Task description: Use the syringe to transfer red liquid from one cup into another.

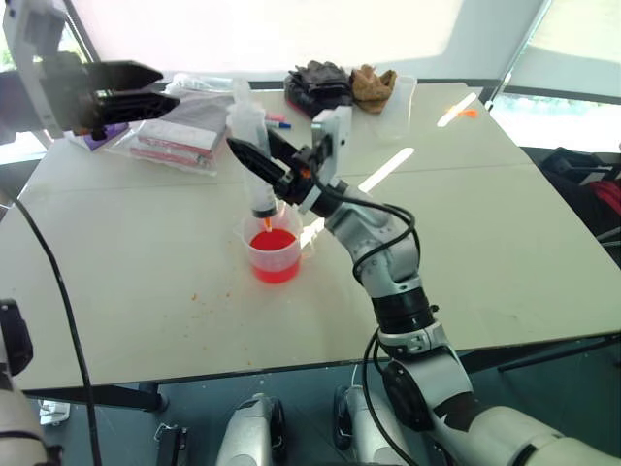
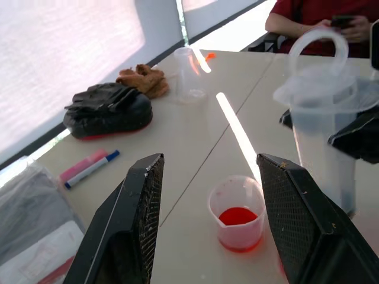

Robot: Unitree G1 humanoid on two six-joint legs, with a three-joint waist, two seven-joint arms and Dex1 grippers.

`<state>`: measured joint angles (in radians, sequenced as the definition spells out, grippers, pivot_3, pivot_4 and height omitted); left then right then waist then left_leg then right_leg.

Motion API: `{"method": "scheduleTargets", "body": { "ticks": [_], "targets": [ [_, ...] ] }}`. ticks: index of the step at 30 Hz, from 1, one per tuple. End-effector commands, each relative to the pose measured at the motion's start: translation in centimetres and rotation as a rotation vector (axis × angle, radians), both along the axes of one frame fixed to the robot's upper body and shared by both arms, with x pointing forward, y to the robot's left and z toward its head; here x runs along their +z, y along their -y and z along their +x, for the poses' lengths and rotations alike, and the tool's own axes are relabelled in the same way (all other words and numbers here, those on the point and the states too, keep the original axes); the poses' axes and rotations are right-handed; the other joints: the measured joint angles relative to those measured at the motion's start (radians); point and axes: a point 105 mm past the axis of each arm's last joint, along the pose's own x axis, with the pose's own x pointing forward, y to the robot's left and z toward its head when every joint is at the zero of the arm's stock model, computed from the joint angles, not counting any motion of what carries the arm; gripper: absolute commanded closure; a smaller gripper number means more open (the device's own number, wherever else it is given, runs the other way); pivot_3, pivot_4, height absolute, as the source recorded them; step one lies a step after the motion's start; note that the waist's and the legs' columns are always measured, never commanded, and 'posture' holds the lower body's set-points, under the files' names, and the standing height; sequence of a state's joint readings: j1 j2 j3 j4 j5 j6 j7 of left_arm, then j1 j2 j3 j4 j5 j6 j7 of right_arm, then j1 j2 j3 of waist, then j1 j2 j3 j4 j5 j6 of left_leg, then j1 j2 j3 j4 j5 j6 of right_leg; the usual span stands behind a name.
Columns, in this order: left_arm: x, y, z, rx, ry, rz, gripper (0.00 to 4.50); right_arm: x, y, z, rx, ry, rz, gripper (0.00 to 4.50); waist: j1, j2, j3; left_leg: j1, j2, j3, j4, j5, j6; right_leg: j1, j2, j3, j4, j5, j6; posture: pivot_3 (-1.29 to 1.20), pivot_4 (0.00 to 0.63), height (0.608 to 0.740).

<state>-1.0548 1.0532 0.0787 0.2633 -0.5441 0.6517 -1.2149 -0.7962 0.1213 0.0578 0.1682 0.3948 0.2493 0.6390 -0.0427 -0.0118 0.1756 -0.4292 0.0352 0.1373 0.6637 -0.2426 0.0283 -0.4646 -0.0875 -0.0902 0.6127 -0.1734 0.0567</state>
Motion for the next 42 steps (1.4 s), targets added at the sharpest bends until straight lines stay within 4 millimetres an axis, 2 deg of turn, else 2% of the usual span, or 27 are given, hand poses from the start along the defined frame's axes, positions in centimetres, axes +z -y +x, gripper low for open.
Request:
{"method": "scheduleTargets", "body": {
  "ticks": [1, 4, 9, 14, 18, 27, 31, 42],
  "targets": [
    [1.2, 1.3, -0.8, -0.055, 0.048, 0.038, 1.92, 0.4, 0.0, -0.2, -0.007, 0.055, 0.035, 3.02, 0.000, 0.000, 0.000, 0.000, 0.000, 0.000, 0.000, 0.000, 0.000, 0.000, 0.000, 0.000, 0.000, 0.000, 0.000, 0.00, 0.150, 0.740],
    [1.1, 2.1, -1.0, -0.098, 0.044, 0.042, 1.92, -0.6, 0.3, 0.1, -0.022, 0.042, 0.031, 3.02, -0.001, 0.000, 0.000, 0.000, 0.000, 0.000, 0.000, 0.000, 0.000, 0.000, 0.000, 0.000, 0.000, 0.000, 0.001, 0.00, 0.150, 0.740],
    [-0.1, 3.6, -0.1, -0.153, 0.036, 0.070, 1.92, -1.6, 0.2, -0.1, -0.018, 0.025, 0.022, 3.02, 0.000, 0.000, 0.000, 0.000, 0.000, 0.000, 0.000, 0.000, 0.000, 0.000, 0.000, 0.000, 0.001, 0.000, 0.001, 0.00, 0.150, 0.740],
    [-1.4, 4.5, 1.3, -0.164, 0.049, 0.106, 1.92, -2.0, -0.1, -0.3, -0.014, 0.016, 0.022, 3.02, 0.000, 0.000, 0.000, 0.000, 0.000, 0.000, 0.001, 0.000, 0.000, 0.000, 0.000, 0.000, 0.001, 0.000, 0.001, 0.00, 0.150, 0.740],
    [-1.6, 5.5, 2.2, -0.182, 0.070, 0.094, 1.92, -2.2, -0.5, -0.6, -0.009, 0.010, 0.022, 3.02, 0.001, 0.000, 0.000, 0.000, 0.000, 0.000, 0.001, 0.000, 0.000, 0.001, 0.000, 0.000, 0.001, 0.000, 0.001, 0.00, 0.150, 0.740],
    [-3.2, 7.2, 3.5, -0.195, 0.105, 0.127, 1.92, -2.9, -0.9, -0.9, -0.025, 0.026, 0.002, 3.02, 0.001, 0.000, 0.000, 0.000, 0.000, 0.000, 0.002, 0.000, 0.000, 0.001, 0.000, 0.000, 0.001, 0.001, 0.001, 0.00, 0.150, 0.740],
    [-4.6, 7.9, 3.0, -0.239, 0.073, 0.152, 1.92, -3.5, -1.1, -1.1, -0.055, 0.080, -0.038, 3.02, 0.000, 0.000, 0.000, 0.000, 0.000, 0.000, 0.002, 0.000, 0.001, 0.001, 0.000, 0.000, 0.001, 0.000, 0.001, 0.00, 0.150, 0.740],
    [-4.2, 8.2, 1.8, -0.268, 0.028, 0.085, 1.92, -4.6, -2.2, -2.3, -0.056, 0.161, -0.102, 3.02, 0.001, 0.000, 0.000, 0.000, 0.000, -0.001, 0.002, 0.000, 0.001, 0.001, 0.000, 0.000, 0.001, 0.000, 0.001, 0.00, 0.150, 0.740]
  ]
}}
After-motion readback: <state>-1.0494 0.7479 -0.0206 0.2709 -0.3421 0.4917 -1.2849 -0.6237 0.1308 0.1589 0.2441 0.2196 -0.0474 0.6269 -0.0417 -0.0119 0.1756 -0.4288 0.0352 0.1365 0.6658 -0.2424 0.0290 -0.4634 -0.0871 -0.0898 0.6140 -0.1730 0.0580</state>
